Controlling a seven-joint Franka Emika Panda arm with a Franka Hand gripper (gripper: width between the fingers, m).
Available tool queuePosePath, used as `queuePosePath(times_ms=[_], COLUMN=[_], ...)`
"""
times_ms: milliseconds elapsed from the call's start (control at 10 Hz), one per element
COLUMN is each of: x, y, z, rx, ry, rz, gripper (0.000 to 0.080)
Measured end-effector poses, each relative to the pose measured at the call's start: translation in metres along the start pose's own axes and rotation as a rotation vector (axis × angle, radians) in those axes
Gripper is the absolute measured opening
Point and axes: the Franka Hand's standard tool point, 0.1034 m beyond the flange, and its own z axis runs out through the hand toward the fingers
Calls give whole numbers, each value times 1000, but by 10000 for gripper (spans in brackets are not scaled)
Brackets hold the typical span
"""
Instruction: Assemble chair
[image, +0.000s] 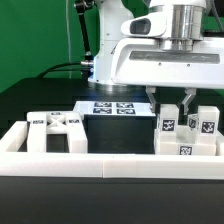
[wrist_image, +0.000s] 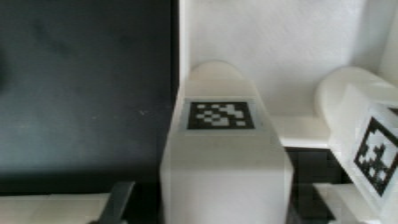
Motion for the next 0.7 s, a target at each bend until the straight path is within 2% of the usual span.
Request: queuePosePath(times_ms=[100,400,700], x=[0,1,3], y=[0,5,17], z=[0,0,-2], rx=[0,-4,-31], ry=[0,1,14], rz=[4,241,473], gripper=[288,288,290])
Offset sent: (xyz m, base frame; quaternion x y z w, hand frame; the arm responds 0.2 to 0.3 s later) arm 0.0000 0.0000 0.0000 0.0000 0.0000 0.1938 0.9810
